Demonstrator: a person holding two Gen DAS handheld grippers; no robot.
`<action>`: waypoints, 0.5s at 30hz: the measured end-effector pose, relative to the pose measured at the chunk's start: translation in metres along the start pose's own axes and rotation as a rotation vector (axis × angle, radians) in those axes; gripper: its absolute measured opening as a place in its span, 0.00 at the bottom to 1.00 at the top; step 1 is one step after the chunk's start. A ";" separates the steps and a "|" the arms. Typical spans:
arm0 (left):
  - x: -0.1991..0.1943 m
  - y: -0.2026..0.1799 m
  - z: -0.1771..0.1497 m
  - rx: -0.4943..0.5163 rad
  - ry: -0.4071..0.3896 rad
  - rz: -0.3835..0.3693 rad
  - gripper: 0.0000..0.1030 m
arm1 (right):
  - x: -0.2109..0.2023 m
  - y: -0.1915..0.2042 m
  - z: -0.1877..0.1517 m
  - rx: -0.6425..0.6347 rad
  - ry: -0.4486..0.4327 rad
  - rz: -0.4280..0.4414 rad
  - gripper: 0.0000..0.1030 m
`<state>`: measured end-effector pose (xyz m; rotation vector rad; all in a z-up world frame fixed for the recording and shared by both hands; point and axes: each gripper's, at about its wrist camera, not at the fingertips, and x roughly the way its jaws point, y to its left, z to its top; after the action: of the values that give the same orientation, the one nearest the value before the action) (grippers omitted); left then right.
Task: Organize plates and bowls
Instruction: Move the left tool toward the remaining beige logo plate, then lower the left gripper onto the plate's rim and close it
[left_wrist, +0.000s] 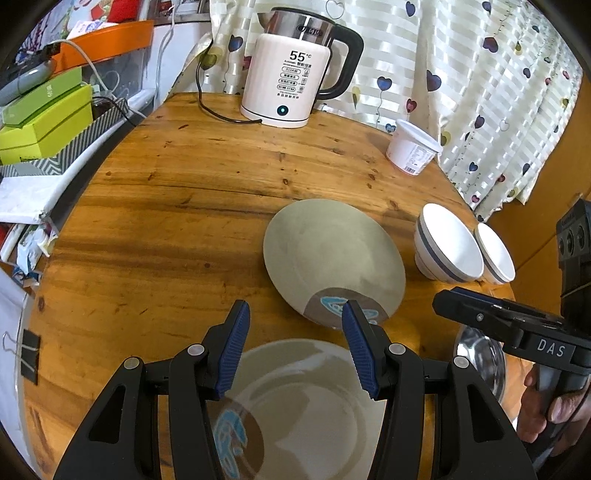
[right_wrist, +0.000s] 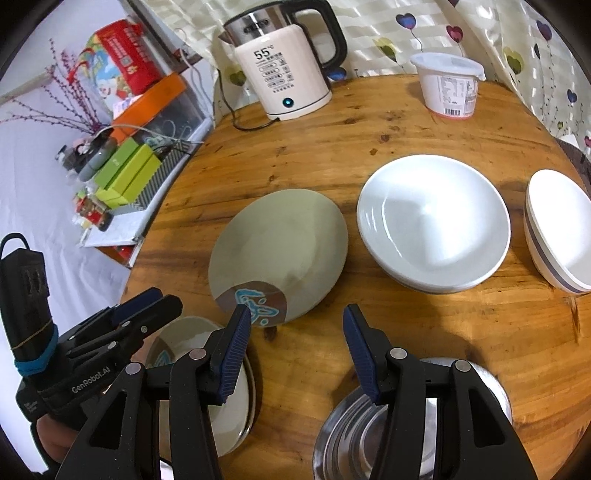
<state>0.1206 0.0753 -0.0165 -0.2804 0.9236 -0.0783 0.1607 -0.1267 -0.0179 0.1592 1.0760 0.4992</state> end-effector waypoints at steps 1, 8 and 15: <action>0.002 0.001 0.002 -0.001 0.003 0.001 0.51 | 0.001 0.000 0.001 0.002 0.002 -0.002 0.51; 0.015 0.005 0.014 0.001 0.015 -0.002 0.51 | 0.010 -0.004 0.010 0.028 0.017 -0.018 0.51; 0.029 0.010 0.023 -0.007 0.042 -0.013 0.52 | 0.020 -0.009 0.015 0.044 0.041 -0.040 0.51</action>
<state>0.1560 0.0841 -0.0290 -0.2921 0.9640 -0.0933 0.1839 -0.1233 -0.0300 0.1666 1.1287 0.4446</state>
